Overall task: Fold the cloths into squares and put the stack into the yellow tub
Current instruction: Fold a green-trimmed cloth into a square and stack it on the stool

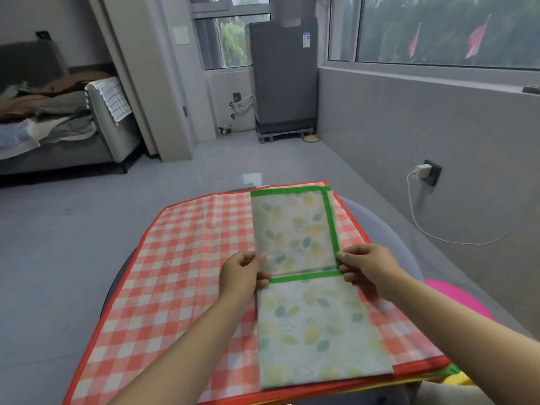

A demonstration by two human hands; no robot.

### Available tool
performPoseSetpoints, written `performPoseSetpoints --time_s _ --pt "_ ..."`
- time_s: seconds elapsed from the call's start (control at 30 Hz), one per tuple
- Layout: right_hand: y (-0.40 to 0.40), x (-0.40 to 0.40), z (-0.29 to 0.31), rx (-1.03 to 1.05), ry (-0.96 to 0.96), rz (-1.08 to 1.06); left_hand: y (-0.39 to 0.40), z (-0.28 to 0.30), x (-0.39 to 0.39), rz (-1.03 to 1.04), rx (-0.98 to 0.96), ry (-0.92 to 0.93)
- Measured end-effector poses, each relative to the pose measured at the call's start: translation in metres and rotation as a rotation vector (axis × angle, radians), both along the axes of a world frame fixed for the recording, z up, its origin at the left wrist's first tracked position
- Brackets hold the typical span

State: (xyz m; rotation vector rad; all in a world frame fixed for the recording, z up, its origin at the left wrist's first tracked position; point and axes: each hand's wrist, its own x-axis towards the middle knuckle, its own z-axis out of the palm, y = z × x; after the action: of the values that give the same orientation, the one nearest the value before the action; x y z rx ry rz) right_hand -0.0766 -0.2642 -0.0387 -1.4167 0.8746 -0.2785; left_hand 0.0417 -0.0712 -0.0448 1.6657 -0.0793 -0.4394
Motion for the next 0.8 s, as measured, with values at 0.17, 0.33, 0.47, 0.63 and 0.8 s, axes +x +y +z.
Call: performPoseSetpoints --time_s 0.17,0.33,0.47,0.63,0.8 --pt "-0.011 -0.009 -0.003 0.088 -0.034 0.131 0.014 0.004 -0.002 -0.061 -0.108 0.096" --pt "-0.015 -0.012 -0.003 0.179 -0.074 0.184 0.022 0.007 -0.001 -0.082 -0.078 0.098" --pt "-0.017 -0.011 -0.007 0.130 -0.050 0.176 0.030 0.004 -0.005 -0.174 -0.062 0.038" --pt "-0.007 -0.020 0.005 -0.133 0.052 0.307 0.037 0.003 -0.010 -0.252 0.124 -0.100" --pt "0.017 -0.027 0.015 -0.595 0.174 0.396 0.034 -0.004 -0.016 -0.310 0.266 -0.356"
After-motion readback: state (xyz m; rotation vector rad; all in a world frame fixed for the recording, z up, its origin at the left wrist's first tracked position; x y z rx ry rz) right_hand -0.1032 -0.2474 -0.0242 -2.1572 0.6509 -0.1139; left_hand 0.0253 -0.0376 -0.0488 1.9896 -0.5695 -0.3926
